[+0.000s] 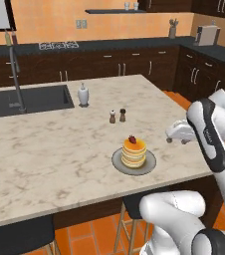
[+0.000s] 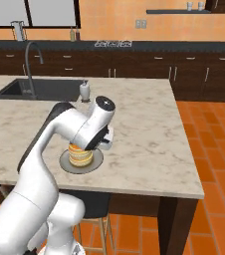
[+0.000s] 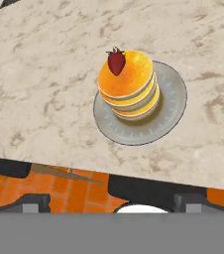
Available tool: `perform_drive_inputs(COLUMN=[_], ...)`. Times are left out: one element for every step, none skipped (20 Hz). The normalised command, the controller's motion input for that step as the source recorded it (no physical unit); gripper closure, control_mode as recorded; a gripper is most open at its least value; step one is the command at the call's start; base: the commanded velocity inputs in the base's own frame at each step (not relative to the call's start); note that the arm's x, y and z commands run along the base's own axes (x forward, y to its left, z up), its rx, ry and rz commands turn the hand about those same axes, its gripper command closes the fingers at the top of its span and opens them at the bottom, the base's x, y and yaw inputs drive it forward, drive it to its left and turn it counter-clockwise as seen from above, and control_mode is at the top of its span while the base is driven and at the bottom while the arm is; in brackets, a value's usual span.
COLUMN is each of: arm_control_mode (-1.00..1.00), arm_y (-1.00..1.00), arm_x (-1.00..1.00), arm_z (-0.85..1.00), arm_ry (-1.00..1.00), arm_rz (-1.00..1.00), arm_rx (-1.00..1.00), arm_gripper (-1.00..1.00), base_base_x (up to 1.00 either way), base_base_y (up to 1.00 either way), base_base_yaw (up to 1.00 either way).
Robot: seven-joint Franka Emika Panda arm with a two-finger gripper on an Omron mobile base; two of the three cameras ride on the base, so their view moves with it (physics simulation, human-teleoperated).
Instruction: Take the strawberry from the fridge and place it on top of the pancake, located on the dining counter.
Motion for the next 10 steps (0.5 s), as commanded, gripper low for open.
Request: perform_drive_inputs(arm_control_mode=[-1.0,-1.0,-1.0,-1.0,-1.0,-1.0,-1.0,-1.0,-1.0,-1.0], arm_y=[0.0,0.0,0.0,0.0,0.0,-0.13,-0.13,-0.13,-0.1,-0.1], arm_x=[-0.41,-0.41,-0.44,-0.41,-0.29,0.0,0.0,0.0,0.0,0.0], arm_z=[0.0,0.0,0.0,0.0,0.0,0.0,0.0,0.0,0.0,0.0], arm_ry=[-0.19,-0.26,-0.3,-0.35,-0.34,-0.3,-0.24,-0.18,-0.14,-0.08], arm_rz=[0.06,0.06,0.06,0.07,0.07,0.14,0.15,0.13,0.13,0.11], arm_rx=[-0.08,-0.11,-0.11,-0.12,-0.1,-0.05,-0.01,0.0,0.0,0.0], arm_gripper=[-1.0,-1.0,-1.0,-1.0,-1.0,-1.0,-1.0,-1.0,-1.0,-1.0], base_base_x=[0.0,0.0,0.0,0.0,0.0,0.0,0.0,0.0,0.0,0.0], base_base_y=[0.0,0.0,0.0,0.0,0.0,0.0,0.0,0.0,0.0,0.0], base_base_yaw=[0.0,0.0,0.0,0.0,0.0,0.0,0.0,0.0,0.0,0.0])
